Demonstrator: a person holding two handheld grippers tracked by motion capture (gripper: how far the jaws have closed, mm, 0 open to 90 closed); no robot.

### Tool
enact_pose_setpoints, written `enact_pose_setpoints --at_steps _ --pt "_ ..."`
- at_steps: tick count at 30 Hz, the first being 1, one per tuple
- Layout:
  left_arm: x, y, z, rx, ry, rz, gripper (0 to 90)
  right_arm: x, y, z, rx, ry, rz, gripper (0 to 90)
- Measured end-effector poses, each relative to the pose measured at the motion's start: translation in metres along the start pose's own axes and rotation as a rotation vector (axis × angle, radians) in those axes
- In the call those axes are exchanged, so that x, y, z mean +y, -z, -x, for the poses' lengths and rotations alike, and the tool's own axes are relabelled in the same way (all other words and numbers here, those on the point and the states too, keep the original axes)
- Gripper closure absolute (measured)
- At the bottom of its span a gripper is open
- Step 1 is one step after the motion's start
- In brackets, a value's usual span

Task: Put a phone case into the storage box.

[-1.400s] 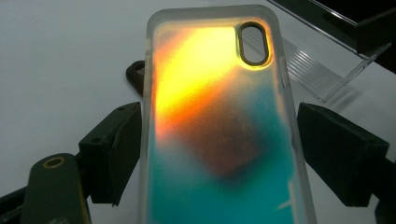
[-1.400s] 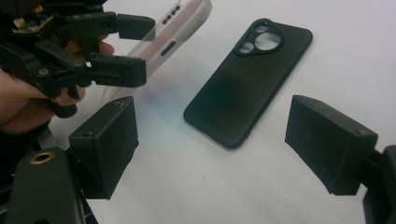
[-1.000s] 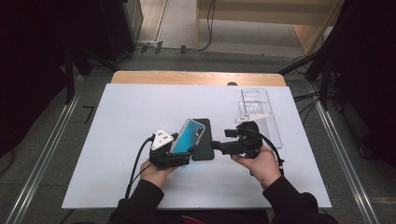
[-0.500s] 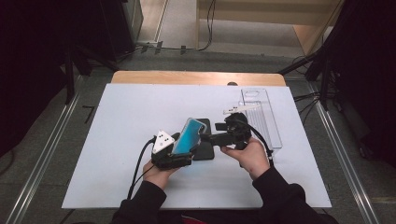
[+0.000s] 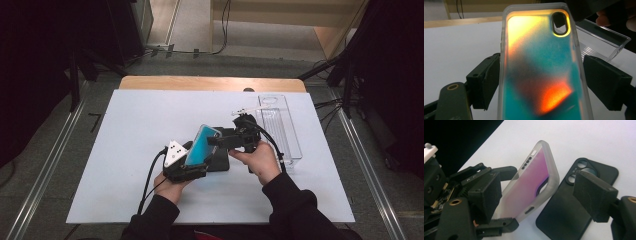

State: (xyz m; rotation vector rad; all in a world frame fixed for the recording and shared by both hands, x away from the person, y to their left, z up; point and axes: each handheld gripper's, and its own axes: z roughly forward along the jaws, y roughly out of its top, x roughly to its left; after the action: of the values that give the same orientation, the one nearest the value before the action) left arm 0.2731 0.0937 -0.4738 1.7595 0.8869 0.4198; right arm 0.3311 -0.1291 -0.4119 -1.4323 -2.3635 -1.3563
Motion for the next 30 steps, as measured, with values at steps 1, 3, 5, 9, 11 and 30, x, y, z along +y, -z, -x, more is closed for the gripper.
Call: enact_pose_setpoints --at_steps 1,3,5,9,11,30 --pt "0.000 0.000 0.000 0.002 -0.005 0.000 16.6 0.000 -0.002 0.001 0.010 -0.011 -0.001 24.5" --pt "0.000 0.000 0.000 -0.002 0.000 0.004 16.6 0.001 -0.003 0.002 0.041 -0.038 -0.002 26.4" --pt "0.000 0.000 0.001 0.002 -0.002 0.004 16.6 0.001 -0.003 0.002 0.040 -0.046 -0.002 29.1" --pt "-0.001 0.000 0.001 0.009 -0.002 0.006 16.6 0.000 -0.003 0.004 0.053 -0.082 -0.004 37.5" --pt "-0.001 0.001 0.002 0.018 -0.014 0.010 16.6 0.000 -0.004 0.005 0.071 -0.092 -0.012 41.5" --pt "-0.002 0.001 0.008 0.029 -0.036 0.014 16.6 0.001 0.001 0.015 0.132 -0.253 -0.045 77.0"
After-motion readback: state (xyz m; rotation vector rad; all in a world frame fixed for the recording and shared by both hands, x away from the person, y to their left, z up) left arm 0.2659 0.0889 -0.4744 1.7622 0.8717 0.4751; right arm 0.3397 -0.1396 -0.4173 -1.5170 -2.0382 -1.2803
